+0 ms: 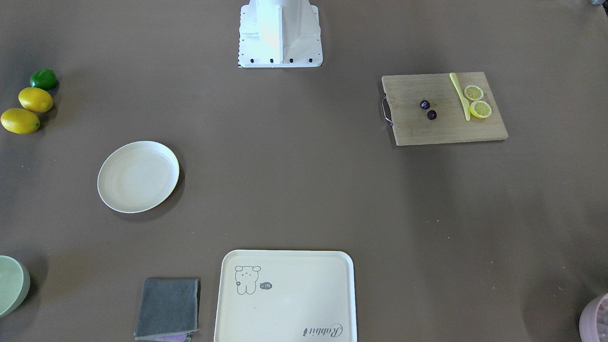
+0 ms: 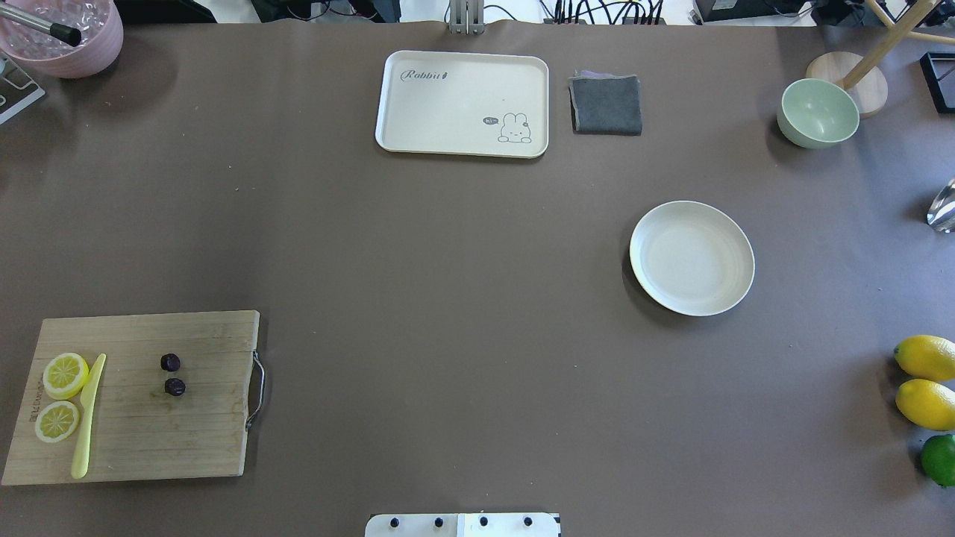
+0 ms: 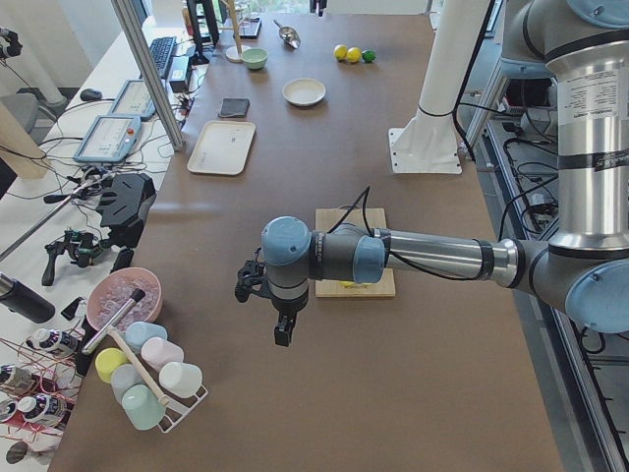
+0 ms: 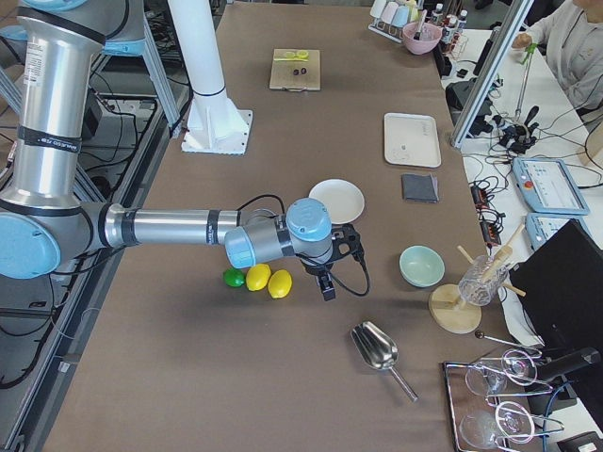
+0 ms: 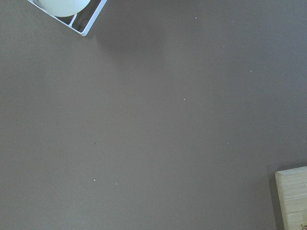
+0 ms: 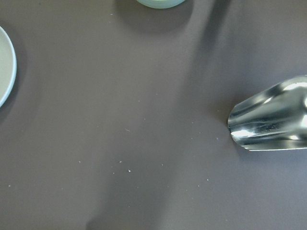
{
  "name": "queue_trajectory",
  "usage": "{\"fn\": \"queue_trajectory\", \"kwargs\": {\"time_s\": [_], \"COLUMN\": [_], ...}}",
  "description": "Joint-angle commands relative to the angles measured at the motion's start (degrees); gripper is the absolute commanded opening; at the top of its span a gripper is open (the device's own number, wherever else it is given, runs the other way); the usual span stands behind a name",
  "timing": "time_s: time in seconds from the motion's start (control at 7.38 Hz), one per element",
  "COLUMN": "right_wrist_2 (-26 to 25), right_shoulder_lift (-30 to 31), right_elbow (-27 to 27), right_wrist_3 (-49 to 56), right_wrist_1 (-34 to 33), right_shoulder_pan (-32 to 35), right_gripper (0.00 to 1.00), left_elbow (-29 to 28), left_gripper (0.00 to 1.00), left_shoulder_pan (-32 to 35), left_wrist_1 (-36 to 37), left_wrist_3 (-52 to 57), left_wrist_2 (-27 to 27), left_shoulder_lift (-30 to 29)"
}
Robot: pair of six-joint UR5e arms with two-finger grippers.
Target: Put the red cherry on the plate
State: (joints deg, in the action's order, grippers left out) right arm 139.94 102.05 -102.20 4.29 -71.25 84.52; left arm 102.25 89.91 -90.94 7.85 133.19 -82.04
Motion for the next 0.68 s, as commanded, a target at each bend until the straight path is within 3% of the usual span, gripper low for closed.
{"fn": "queue_trajectory", "kwargs": {"time_s": [0.0, 0.27, 0.54], "right_wrist_2": [1.65, -0.79, -5.36], "right_shoulder_lift": [-0.1, -4.12, -7.38], "right_elbow": [0.42, 0.69, 1.04], "right_wrist_3": [-5.9, -17.86, -26.68], "right_wrist_1": [4.18, 7.52, 9.81], "right_shoulder_pan": [-5.2, -16.26, -24.27], "right_gripper": [1.0, 0.98, 1.0], "left_elbow": [-0.12, -0.3, -0.47], "left_gripper": [0.97, 0.97, 0.97], "left_shoulder_pan": [-0.35, -0.7, -0.7], "left_wrist_1": [-4.68, -4.69, -4.69], "left_wrist_3": [-0.29, -0.38, -0.73], "left_wrist_2": [2.4, 9.69, 9.81], "left_shoulder_lift": [1.7, 1.19, 1.36]}}
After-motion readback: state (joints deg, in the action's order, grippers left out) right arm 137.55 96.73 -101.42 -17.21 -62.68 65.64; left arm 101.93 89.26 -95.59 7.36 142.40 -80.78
